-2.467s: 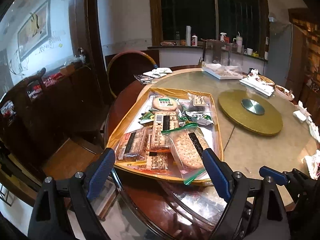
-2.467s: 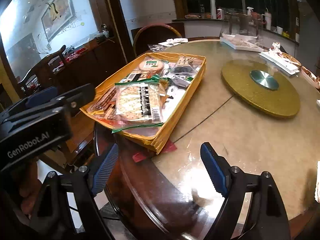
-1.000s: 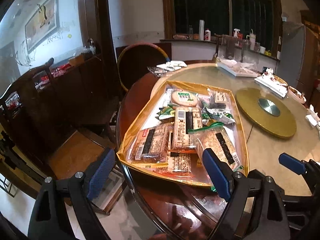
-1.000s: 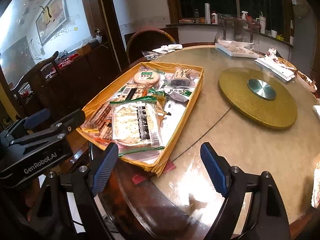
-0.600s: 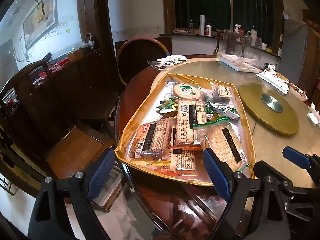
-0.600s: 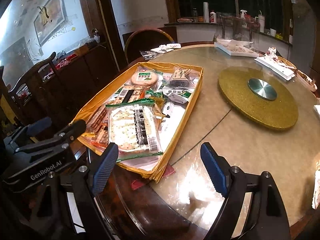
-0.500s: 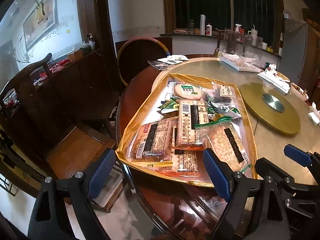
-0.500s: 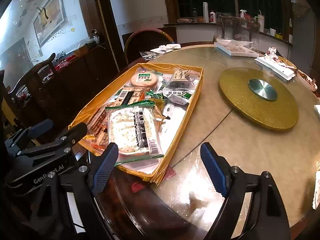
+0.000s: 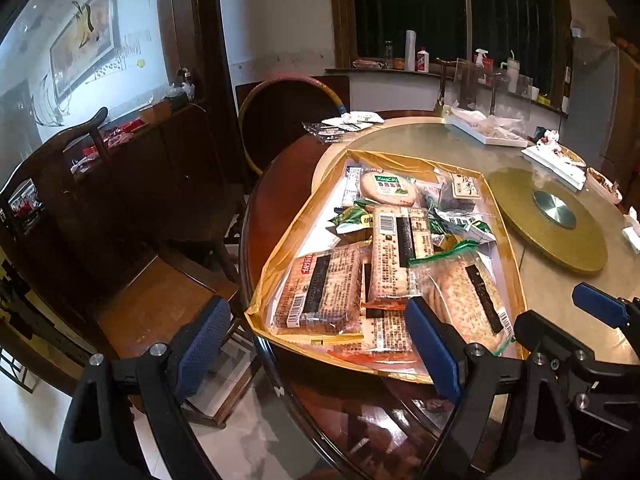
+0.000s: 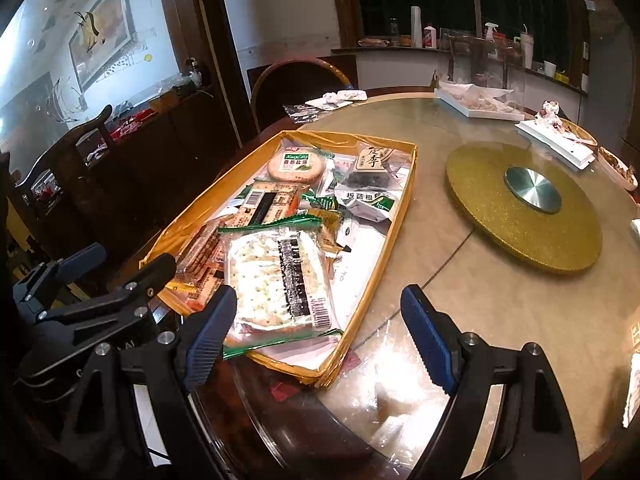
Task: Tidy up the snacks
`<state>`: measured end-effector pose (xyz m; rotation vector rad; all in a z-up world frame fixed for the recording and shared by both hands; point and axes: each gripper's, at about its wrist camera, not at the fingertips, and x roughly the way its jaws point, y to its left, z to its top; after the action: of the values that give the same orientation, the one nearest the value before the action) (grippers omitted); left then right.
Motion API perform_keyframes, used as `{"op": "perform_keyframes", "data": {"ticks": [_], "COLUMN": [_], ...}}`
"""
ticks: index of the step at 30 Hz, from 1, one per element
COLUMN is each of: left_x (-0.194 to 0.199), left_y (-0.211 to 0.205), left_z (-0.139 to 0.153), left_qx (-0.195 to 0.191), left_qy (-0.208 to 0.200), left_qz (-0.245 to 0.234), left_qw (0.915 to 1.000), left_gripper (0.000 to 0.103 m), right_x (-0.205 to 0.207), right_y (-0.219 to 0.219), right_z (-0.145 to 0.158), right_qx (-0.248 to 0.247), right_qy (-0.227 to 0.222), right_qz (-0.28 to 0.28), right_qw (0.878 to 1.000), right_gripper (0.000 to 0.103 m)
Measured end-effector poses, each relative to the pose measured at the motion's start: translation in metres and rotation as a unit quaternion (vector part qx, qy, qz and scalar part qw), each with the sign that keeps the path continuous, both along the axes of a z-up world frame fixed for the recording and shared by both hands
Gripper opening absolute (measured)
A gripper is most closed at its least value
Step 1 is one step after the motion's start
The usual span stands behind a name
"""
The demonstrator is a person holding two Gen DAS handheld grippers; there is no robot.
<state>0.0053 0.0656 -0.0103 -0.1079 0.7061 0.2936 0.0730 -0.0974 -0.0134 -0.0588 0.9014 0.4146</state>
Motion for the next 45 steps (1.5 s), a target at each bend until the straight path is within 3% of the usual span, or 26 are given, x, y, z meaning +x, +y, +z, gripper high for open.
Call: {"op": "perform_keyframes", "data": {"ticks": [45], "left_x": [0.000], "left_y": [0.014], "left_z": [-0.003], "left_qx": [-0.002], "left_qy": [0.011], "left_qz": [0.002], "left_qw": [0.9999], "left_gripper": [0.089], "right_x": [-0.005], "right_y": [0.007], "right_z": [0.004], "right_qx": [0.014], "right_qy": [-0.006], "right_qz": [0.005], "right_qw": [1.000], "right_gripper": [0.084]}}
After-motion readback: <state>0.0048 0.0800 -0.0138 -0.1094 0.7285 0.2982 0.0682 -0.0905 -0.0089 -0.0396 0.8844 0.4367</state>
